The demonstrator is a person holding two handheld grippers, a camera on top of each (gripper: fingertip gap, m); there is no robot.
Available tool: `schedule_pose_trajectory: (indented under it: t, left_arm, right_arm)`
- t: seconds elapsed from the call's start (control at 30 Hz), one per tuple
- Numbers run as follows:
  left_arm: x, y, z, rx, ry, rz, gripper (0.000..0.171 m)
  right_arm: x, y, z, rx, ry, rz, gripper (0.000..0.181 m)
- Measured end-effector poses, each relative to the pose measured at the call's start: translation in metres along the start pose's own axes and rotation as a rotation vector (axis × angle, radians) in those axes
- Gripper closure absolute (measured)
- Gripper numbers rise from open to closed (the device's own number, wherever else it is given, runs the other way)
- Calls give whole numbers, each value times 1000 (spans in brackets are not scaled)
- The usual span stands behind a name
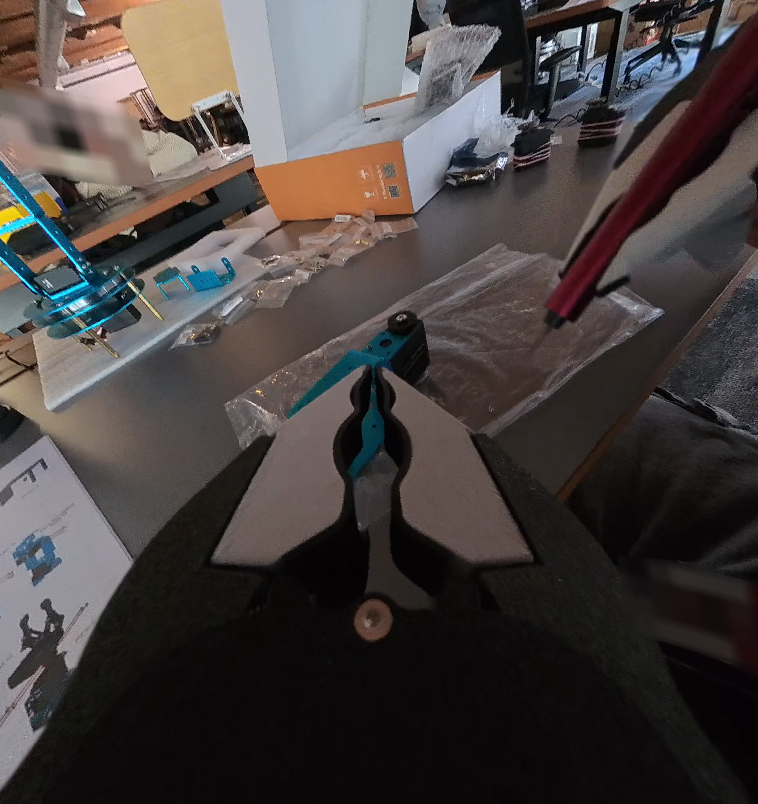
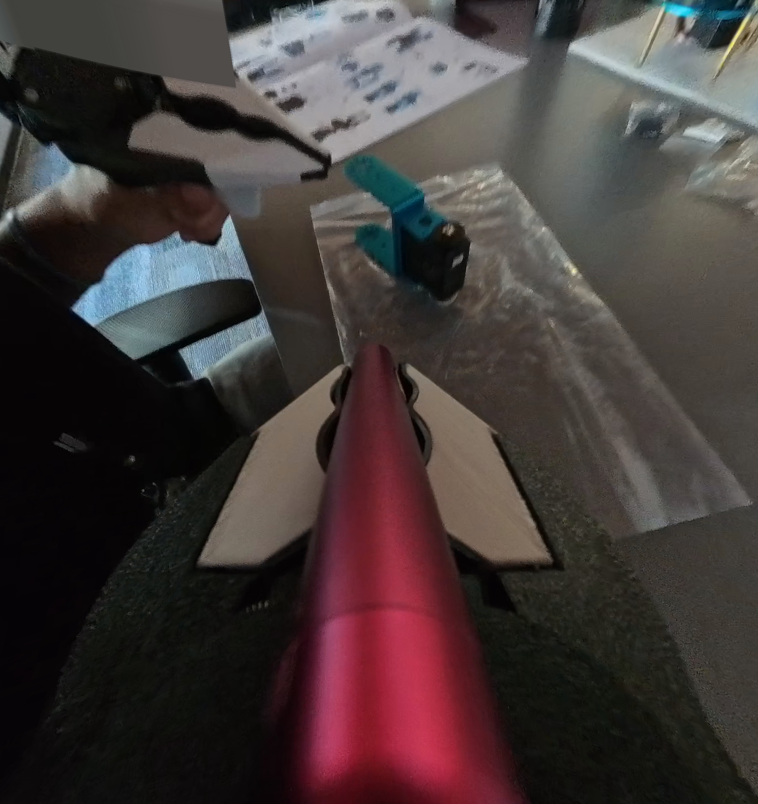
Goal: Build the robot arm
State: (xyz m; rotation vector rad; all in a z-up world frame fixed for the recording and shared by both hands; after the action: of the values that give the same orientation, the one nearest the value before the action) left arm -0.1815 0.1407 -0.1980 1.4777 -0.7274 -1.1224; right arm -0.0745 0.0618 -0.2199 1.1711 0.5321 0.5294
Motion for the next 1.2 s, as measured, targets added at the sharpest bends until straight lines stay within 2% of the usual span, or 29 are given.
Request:
schedule_pose_trajectory:
  t: [0.07,0.33,1.2]
  left_arm:
    - [-1,-6,0,-20,1,10,170]
    - [6,-14,-1,-69,-18,-2,167]
    - [15,-18,-2,-84,-57,-9,167]
  right_arm:
    - [-2,-12,-5,-29,-24,16,158]
    - [-24,-4,-21,45,-22,50,158]
    - [-14,-6,-17,34,-79,52,158]
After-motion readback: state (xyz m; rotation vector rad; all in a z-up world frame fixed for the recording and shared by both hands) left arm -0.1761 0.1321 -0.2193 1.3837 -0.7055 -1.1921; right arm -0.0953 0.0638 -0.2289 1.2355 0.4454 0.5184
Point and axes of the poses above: each gripper's, where its closed fingertips meet, z back along the fingers, y out of its top, x = y × z across the jaws, the point moved 1 cm from there along z, back along the fingers, and after that the axes turned 12 degrees about x, right-handed, at the moved point
